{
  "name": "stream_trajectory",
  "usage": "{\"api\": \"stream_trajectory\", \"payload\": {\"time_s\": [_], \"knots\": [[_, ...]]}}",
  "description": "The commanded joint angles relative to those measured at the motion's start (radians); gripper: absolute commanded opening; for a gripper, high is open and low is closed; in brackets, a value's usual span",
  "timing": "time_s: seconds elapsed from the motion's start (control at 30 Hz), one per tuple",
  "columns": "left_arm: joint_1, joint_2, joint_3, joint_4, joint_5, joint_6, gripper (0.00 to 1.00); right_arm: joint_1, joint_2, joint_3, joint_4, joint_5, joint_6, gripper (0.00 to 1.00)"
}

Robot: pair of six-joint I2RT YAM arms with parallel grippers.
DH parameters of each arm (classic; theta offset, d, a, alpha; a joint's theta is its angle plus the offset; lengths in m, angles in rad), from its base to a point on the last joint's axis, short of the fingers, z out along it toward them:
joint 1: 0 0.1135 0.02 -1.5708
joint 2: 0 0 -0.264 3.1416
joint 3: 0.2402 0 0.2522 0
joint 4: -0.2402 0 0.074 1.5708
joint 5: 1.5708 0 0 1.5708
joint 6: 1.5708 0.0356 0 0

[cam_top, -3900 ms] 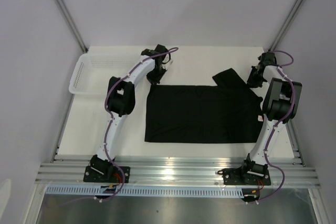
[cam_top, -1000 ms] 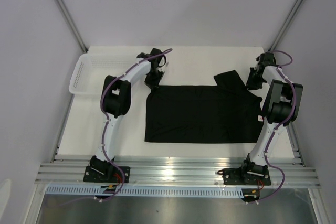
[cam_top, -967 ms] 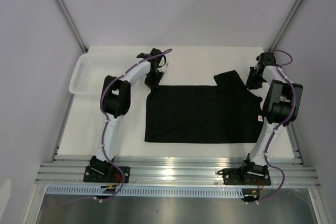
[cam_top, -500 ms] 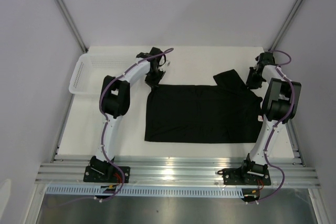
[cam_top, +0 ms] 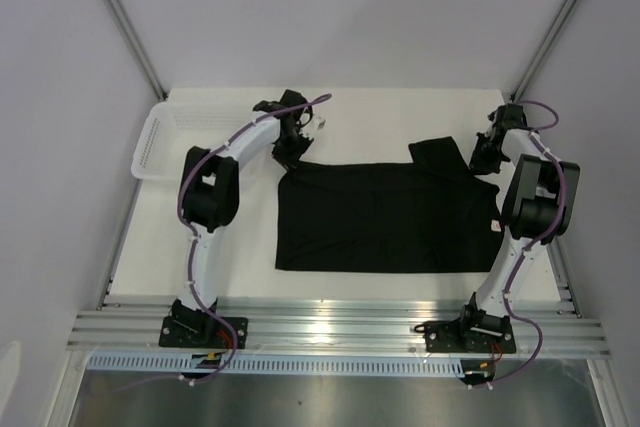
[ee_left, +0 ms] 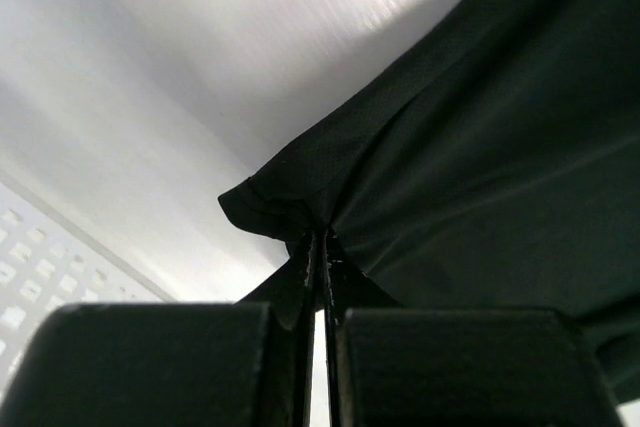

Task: Roll the t-shirts
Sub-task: Fold the tshirt

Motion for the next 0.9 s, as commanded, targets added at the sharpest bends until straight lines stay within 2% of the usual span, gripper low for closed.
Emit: {"api": "stream_trajectory", "payload": {"time_s": [0.0,0.5,0.87], "knots": [[-0.005,-0.111,-0.047,0.027,0.064,0.083,0.01,-0.004,-0.148,-0.046,0.013,-0.008,0.002,0.0],[-0.008,-0.252,-0.251,0.07,0.173,0.126,0.01,-0.051,-0.409,-0.263,-0.056,0.034,0.094,0.0],[-0.008,-0.342,-0.356,0.113,0.18,0.131,0.01,-0.059,-0.504,-0.352,-0.06,0.057,0.14,0.0]]}}
